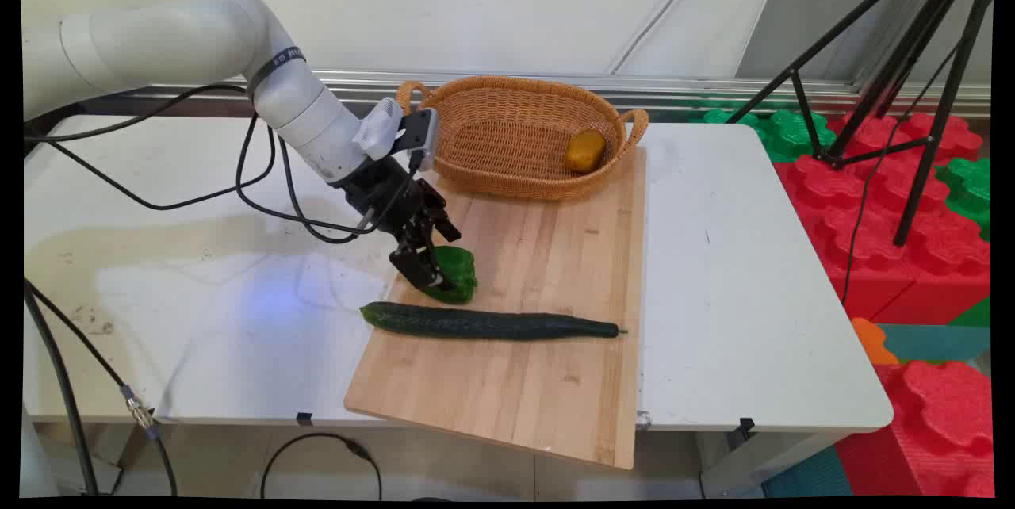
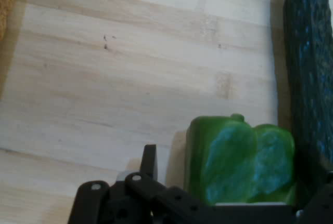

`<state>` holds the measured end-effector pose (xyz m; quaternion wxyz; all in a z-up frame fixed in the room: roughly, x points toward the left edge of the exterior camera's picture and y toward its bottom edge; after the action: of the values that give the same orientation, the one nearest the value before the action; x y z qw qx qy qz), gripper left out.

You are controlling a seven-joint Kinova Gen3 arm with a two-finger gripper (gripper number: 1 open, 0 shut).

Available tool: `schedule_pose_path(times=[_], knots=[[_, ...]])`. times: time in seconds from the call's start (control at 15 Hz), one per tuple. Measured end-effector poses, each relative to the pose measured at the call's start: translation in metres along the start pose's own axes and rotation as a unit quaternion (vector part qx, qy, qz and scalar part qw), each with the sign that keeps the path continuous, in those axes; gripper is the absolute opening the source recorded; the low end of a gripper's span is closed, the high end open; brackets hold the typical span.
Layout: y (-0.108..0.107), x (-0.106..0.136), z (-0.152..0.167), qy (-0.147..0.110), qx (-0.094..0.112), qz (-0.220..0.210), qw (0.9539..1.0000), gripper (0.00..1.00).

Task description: Pick up the potato from the vegetable basket

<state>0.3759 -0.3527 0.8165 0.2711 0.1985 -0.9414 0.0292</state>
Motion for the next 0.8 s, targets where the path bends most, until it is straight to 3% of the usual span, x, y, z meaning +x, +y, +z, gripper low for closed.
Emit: schedule_pose_path(times=[0.47, 0.8], knots=[[-0.005, 0.002, -0.027, 0.030, -0.001, -0.007, 0.9995, 1.00], [0.001, 0.001, -0.070, 0.062, -0.008, -0.017, 0.9979, 1.00]])
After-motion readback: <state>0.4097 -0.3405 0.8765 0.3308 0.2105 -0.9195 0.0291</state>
